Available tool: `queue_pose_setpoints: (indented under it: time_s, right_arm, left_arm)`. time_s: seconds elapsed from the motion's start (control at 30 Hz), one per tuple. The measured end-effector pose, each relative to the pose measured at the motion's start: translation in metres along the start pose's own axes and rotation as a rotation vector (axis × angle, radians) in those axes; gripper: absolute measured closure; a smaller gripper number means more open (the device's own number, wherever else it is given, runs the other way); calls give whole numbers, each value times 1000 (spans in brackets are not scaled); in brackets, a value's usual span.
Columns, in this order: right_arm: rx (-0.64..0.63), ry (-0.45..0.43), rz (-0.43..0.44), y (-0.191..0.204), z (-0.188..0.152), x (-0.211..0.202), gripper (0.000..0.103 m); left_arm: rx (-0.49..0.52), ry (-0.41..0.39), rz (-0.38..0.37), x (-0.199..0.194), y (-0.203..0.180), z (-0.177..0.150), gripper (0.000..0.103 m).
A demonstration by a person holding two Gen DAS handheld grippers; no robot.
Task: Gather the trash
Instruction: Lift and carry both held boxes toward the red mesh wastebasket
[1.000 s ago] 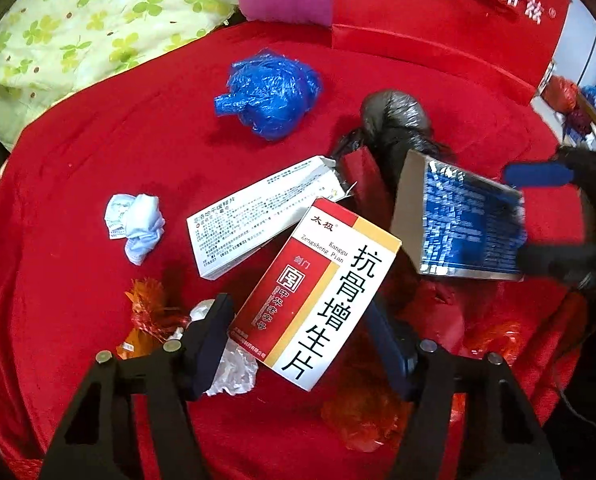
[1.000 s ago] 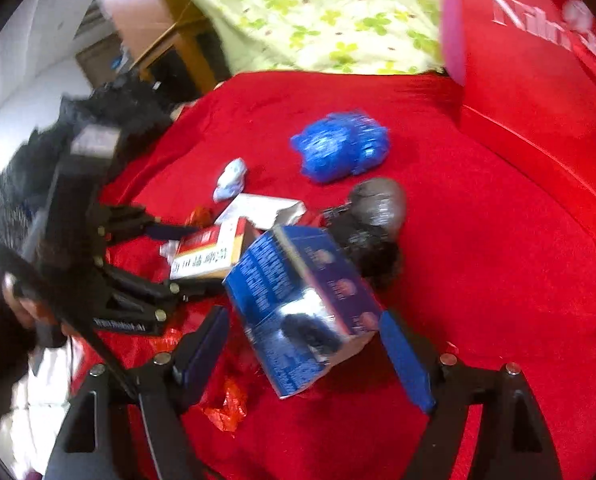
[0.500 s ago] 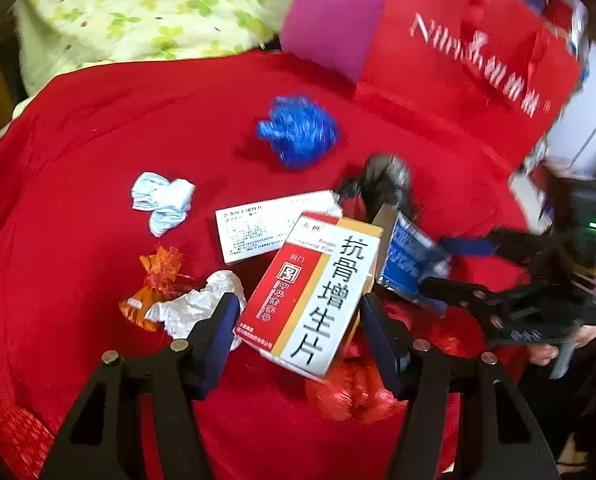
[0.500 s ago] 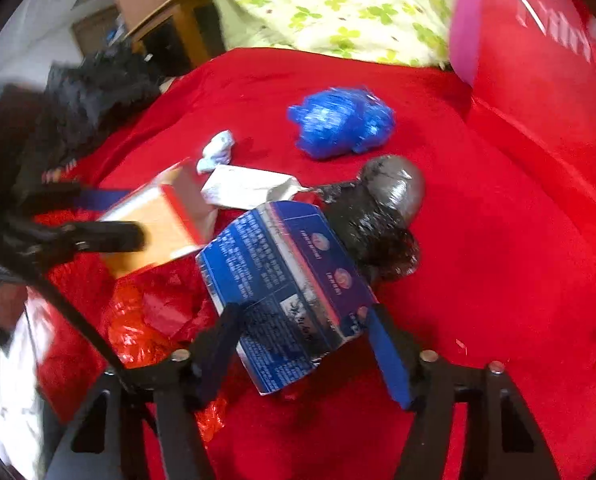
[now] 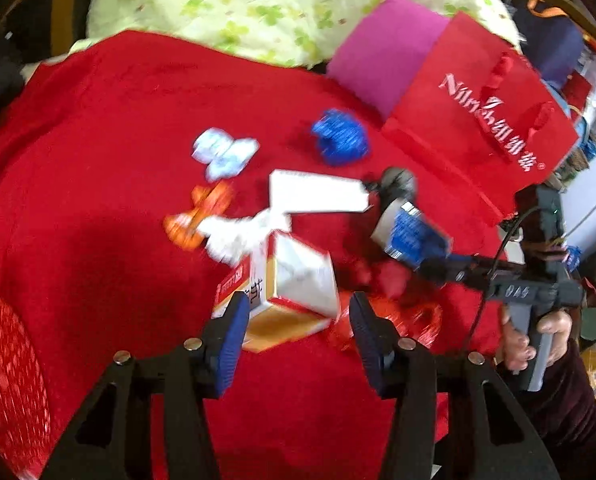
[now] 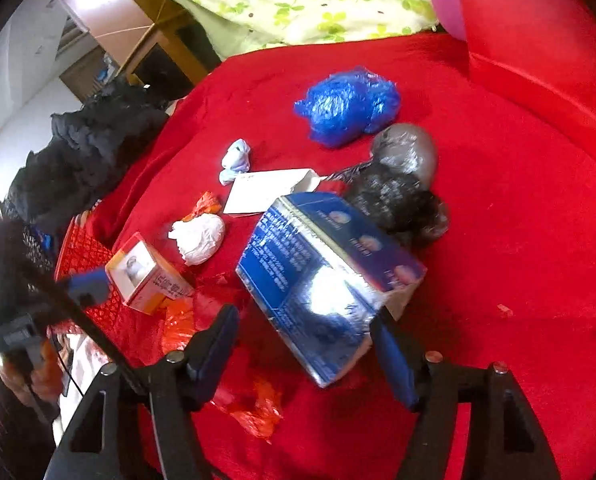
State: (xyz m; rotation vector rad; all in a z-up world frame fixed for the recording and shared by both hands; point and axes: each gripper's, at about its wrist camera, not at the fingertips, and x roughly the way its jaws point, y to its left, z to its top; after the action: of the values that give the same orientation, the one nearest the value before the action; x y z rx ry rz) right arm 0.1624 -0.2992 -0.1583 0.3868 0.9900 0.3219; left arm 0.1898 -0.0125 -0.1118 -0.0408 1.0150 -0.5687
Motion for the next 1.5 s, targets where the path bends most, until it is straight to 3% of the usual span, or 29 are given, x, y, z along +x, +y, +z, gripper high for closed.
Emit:
queue_pose_setpoints:
  time_s: [0.2,0.43,0.47,0.5,0.57,0.6,0.63,0.8,0.97,1.07,1.2,1.27,1.37,1.4,1.43,1.47,1.5]
  right_arm:
    - [118,-41,52,-7,8,5,32]
    - [292,-63,178,-30,10,8,33]
    - [307,-55,194,-32,9,10,36]
    - [315,-46,211,-32,9,13,46]
    - [302,-24,218,-29,8,18,62]
    - [293,-17,213,-28,8,20,66]
    - [280,-14,202,-25,7,22,71]
    - [203,-61,163,-10,4,15,83]
    - [106,-127,166,12,6,2,83]
    - [71,-106,167,25,7,5,83]
    - [-2,-52,78,31,6,6,82]
    - [-10,-37,91,24,2,-1,81]
    - [11,-61,120,3,-4,-22,76]
    - [27,-81,117,-4,-6,-29,66]
    - [66,-108,113,-16,-8,-36,40]
    - [99,-127,117,-23,-7,-39,25]
    - [151,-171,135,-34,-7,-44,19]
  left_arm:
    - [-47,-31,54,-3,12,-16,22]
    - [-21,-17,144,17,5,-21,22]
    - [-28,-20,151,18,6,-21,22]
    - [-41,-26,151,19,8,-22,22]
    - [-65,-39,144,20,12,-23,30]
    - [-72,-41,141,20,13,-22,44]
    - [-76,-37,145,22,14,-22,51]
    - [-96,-81,161,16,15,-21,52]
    - [-95,-125,156,3,13,-18,52]
    - [-100,-142,139,-6,11,-19,52]
    - [-90,-145,143,-8,9,-23,52]
    - [-87,-143,146,-6,9,-27,52]
    - [-88,-137,146,-4,11,-32,52]
    - [-92,-138,143,-3,12,-33,52]
    - [-94,-139,141,-4,12,-34,52]
    - [-96,-140,139,-4,11,-34,52]
    - [-95,-141,137,-4,11,-34,52]
